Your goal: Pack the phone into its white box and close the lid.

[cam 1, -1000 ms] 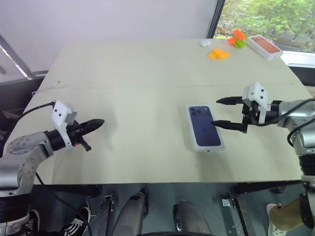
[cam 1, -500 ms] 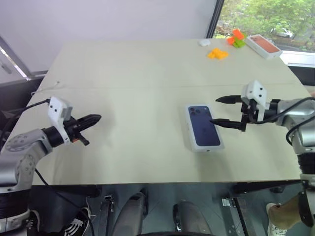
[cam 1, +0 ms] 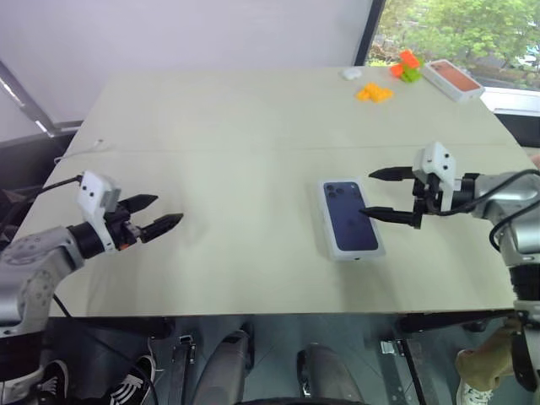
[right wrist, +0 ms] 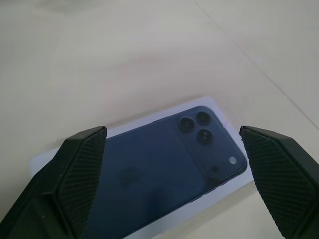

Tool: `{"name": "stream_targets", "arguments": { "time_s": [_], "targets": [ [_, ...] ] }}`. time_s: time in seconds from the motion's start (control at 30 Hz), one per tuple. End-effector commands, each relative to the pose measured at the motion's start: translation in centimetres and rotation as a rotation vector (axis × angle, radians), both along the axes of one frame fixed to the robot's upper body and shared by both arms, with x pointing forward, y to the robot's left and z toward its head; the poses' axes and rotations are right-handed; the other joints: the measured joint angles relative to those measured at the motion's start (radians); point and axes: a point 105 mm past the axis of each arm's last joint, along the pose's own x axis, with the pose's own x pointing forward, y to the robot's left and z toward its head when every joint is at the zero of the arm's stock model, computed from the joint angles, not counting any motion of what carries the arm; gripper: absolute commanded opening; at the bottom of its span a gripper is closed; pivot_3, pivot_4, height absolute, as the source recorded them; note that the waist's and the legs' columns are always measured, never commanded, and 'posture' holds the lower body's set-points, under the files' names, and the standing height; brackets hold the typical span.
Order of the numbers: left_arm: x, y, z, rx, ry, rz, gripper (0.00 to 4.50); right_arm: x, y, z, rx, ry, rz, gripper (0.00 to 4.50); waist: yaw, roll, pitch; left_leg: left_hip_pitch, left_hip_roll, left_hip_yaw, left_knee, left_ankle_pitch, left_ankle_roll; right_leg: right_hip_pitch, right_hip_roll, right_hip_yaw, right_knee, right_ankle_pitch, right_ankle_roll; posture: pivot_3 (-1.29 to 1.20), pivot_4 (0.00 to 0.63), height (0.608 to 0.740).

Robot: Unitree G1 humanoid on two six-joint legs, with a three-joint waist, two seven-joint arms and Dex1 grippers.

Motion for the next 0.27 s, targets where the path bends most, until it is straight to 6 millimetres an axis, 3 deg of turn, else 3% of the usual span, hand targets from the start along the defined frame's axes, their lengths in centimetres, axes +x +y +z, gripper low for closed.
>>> {"name": "stream_targets", "arguments": {
  "time_s": [0.03,0.27],
  "targets": [
    [-0.8,0.2,1.5,0.017,-0.037,-0.034,4.42,-0.6,-0.6,1.3,-0.013,-0.043,0.005,4.5,0.0,0.0,0.0,0.0,0.0,0.0,0.0,0.0,0.0,0.0,0.0,0.0,0.0,0.0,0.0,0.0,0.15,0.74],
    [-1.7,0.0,1.5,0.032,-0.064,-0.072,4.42,-1.1,-2.2,0.7,-0.036,-0.008,-0.028,4.5,0.0,0.0,0.0,0.0,0.0,0.0,0.0,0.0,0.0,0.0,0.0,0.0,0.0,0.0,-0.001,0.0,0.15,0.74]
  ]
}}
